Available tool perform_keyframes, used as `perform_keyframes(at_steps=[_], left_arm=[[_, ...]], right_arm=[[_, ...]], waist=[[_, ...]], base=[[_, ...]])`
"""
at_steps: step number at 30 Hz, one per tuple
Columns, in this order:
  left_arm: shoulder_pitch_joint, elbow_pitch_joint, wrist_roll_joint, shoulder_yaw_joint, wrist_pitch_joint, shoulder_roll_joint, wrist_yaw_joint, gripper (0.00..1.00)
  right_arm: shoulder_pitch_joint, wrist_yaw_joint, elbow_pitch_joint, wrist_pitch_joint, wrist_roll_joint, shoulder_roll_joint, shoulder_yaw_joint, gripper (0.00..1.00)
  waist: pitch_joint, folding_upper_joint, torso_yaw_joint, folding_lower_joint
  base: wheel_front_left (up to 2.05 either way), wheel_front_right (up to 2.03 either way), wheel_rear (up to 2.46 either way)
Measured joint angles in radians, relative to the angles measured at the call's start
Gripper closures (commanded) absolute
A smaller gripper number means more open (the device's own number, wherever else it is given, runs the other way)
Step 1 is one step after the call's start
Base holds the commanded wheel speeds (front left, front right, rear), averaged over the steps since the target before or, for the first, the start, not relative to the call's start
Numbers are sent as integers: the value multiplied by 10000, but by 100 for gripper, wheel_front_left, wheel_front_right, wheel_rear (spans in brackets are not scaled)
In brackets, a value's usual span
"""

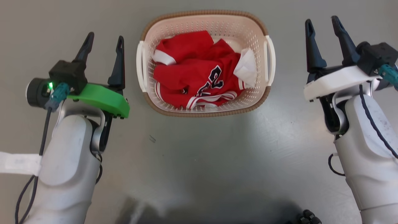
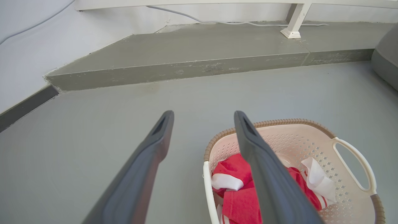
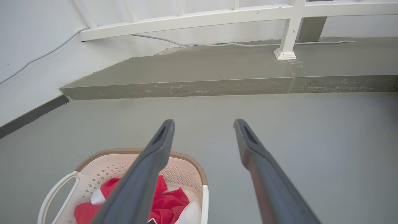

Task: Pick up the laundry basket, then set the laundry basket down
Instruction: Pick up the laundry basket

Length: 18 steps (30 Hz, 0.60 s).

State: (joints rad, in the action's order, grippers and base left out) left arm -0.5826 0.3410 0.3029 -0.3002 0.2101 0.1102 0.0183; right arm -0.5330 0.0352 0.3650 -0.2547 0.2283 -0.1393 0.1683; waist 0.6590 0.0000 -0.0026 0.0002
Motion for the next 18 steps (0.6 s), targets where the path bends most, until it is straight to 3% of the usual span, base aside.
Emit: perform_keyframes(at_steps=[18], left_arm=[[-2380,1701,491,-58,-1076,-257,616,0]], right_arm=[[-2076,176,1267,0,0,372,345,0]], waist=[[2326,0,-129,-1]], base=[[0,0,0]])
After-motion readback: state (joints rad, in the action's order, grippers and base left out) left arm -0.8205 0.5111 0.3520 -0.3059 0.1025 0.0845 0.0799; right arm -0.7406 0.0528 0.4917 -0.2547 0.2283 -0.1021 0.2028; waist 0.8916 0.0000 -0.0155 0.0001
